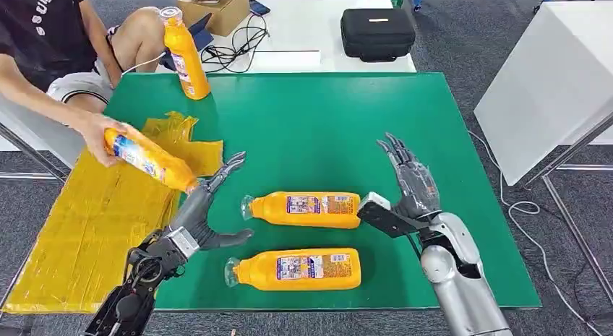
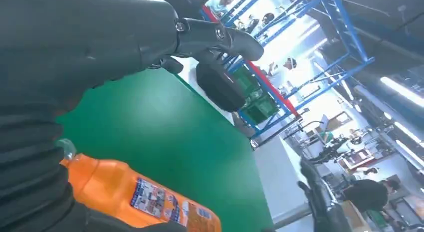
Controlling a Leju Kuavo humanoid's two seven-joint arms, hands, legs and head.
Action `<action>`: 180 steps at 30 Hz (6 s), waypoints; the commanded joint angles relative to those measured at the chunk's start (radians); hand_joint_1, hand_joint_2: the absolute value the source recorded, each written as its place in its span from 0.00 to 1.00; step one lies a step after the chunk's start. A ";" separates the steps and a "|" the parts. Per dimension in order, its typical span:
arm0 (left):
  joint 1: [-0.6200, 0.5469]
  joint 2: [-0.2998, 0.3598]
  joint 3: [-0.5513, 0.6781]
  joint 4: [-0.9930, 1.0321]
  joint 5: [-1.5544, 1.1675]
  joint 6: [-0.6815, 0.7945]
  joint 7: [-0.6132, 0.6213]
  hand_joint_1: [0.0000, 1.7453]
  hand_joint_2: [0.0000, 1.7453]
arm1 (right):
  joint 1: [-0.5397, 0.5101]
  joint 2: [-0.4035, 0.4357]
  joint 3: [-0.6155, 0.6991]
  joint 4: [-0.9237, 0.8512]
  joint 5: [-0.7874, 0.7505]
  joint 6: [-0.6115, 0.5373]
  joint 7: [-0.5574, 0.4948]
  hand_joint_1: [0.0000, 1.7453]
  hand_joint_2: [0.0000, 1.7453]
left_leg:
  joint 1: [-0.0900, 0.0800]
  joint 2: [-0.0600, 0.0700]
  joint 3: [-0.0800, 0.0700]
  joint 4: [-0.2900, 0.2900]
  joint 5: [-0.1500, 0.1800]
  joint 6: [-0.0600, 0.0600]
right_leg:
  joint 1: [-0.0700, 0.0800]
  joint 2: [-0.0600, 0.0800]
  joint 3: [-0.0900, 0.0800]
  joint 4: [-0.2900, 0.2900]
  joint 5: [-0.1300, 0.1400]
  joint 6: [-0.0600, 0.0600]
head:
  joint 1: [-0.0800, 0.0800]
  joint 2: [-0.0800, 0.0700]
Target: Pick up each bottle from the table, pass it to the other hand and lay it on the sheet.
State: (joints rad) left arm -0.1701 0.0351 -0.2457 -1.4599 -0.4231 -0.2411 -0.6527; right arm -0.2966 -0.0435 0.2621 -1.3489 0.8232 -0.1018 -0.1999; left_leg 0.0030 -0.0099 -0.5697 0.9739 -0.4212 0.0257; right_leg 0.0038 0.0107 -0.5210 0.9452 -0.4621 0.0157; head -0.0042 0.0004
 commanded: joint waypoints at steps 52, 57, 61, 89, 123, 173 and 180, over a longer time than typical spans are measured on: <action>-0.005 -0.089 0.017 0.047 0.087 -0.032 0.049 0.00 1.00 | -0.323 0.219 0.241 0.788 0.125 -0.019 0.240 0.00 1.00 | 0.001 -0.001 0.003 0.000 -0.001 -0.001 | 0.001 -0.003 0.003 -0.001 -0.001 0.001 | 0.000 0.000; -0.003 -0.088 0.013 0.043 0.087 -0.032 0.049 0.00 1.00 | -0.330 0.224 0.239 0.805 0.132 -0.016 0.253 0.00 1.00 | 0.001 0.000 0.003 0.000 -0.001 -0.001 | 0.001 -0.002 0.002 0.000 -0.001 0.001 | 0.000 0.000; 0.000 -0.087 0.012 0.034 0.088 -0.031 0.049 0.00 1.00 | -0.342 0.232 0.242 0.836 0.158 -0.004 0.276 0.00 1.00 | 0.001 0.000 0.003 0.000 0.000 -0.001 | 0.001 -0.002 0.002 0.000 -0.001 0.001 | 0.000 0.000; 0.005 -0.083 -0.033 -0.170 0.094 -0.031 0.128 0.00 1.00 | -0.394 0.232 0.219 0.867 0.177 0.054 0.250 1.00 1.00 | 0.001 0.001 0.003 0.000 -0.001 -0.001 | 0.001 -0.001 0.003 0.000 -0.001 0.001 | 0.000 0.000; 0.010 -0.145 -0.077 -0.053 0.312 -0.006 0.343 0.00 1.00 | 0.229 0.283 0.075 0.022 -0.254 -0.595 -0.282 1.00 1.00 | 0.001 -0.001 0.002 -0.001 -0.001 -0.001 | 0.001 -0.002 0.001 -0.001 -0.001 0.000 | 0.000 0.000; 0.021 -0.157 -0.138 0.003 0.701 0.006 0.297 0.00 1.00 | 0.111 0.275 0.354 0.411 -0.195 -0.549 -0.262 1.00 1.00 | 0.002 0.003 0.006 -0.002 -0.002 -0.001 | 0.002 0.000 0.005 -0.003 -0.001 0.001 | 0.000 0.000; 0.028 -0.165 -0.158 0.014 0.681 -0.001 0.291 1.00 1.00 | 0.107 0.267 0.365 0.394 -0.269 -0.486 -0.275 1.00 1.00 | 0.002 0.001 0.006 0.000 -0.003 -0.001 | 0.002 -0.002 0.006 -0.003 -0.002 0.001 | 0.000 0.000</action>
State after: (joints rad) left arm -0.1289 -0.1236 -0.3918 -1.4691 0.2747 -0.2346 -0.3597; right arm -0.1474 0.2689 0.5661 -1.0231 0.5760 -0.6107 -0.4688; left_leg 0.0039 -0.0092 -0.5705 0.9739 -0.4213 0.0255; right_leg 0.0048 0.0109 -0.5229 0.9452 -0.4624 0.0153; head -0.0042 0.0004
